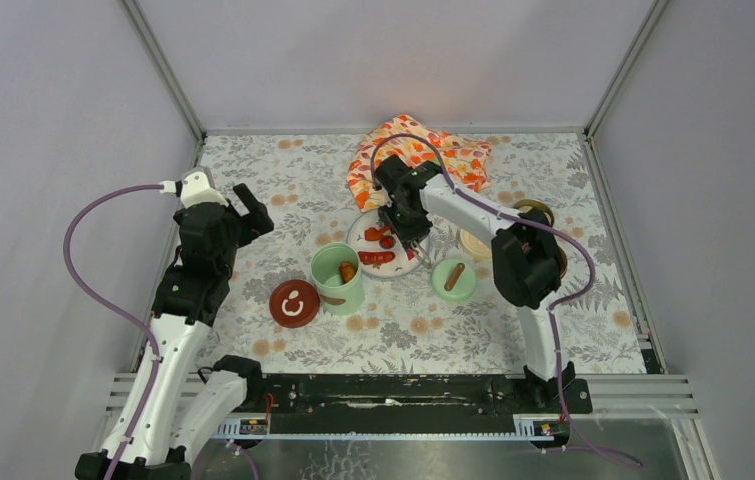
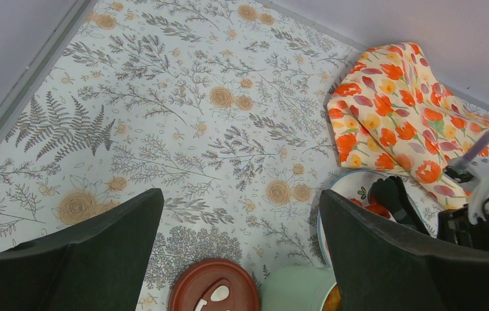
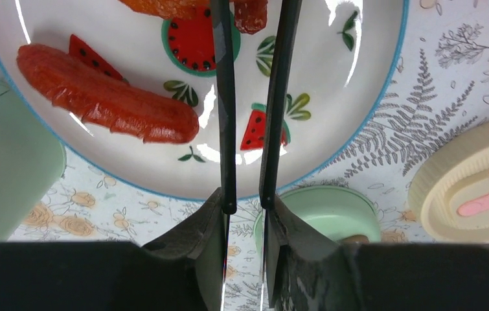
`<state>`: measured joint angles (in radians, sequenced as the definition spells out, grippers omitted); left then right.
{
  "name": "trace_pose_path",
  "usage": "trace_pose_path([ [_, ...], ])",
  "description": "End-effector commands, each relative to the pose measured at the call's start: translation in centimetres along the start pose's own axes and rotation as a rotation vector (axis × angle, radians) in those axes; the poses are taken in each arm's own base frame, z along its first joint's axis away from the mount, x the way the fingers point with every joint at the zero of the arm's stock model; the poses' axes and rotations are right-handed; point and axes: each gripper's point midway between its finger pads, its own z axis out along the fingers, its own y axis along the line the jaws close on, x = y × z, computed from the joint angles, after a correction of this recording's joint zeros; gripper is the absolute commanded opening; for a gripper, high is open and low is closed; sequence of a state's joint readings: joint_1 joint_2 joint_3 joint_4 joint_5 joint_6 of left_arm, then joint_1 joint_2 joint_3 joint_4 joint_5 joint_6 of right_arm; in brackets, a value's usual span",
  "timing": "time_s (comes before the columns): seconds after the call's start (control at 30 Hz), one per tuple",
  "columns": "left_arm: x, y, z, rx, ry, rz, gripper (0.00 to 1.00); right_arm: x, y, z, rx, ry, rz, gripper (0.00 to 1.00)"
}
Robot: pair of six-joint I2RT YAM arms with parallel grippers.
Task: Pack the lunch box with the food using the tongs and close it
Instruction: Pick up the fake food from the plate.
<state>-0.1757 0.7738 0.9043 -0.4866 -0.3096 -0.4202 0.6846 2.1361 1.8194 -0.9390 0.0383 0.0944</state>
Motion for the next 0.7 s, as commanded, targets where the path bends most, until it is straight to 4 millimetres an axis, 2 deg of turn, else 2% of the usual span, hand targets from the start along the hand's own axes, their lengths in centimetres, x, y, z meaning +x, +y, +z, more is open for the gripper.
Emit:
trace_pose_path([
  [0.0,-1.4,-0.4,0.0,0.022,-0.058,-0.028,0.98,-2.0,0.0,-5.9,-0.015,-0.202,0.011,0.22],
  [0.07,-1.5,-0.4,-0.1,0.024,-0.061,-0.029,0.99,-2.0,0.0,-7.0,-0.028,-0.252,0.017,0.22],
  [0.27,-1.4,-0.4,0.0,0.021,-0.059,-0.03,0.98,-1.0,0.1,-8.4,-0.052,-0.327,0.038,0.21],
  [0.4,-1.4,-0.4,0.0,0.02,-0.06,-0.03,0.98,-0.6,0.7,-10.1,-0.087,-0.366,0.029,0.21],
  [0.6,-1.4,-0.4,0.1,0.021,-0.057,-0.03,0.98,0.0,2.9,-13.8,-0.133,-0.447,-0.043,0.21],
  [0.67,-1.3,-0.4,0.2,0.02,-0.054,-0.028,0.98,0.5,4.4,-15.0,-0.176,-0.463,-0.085,0.22],
])
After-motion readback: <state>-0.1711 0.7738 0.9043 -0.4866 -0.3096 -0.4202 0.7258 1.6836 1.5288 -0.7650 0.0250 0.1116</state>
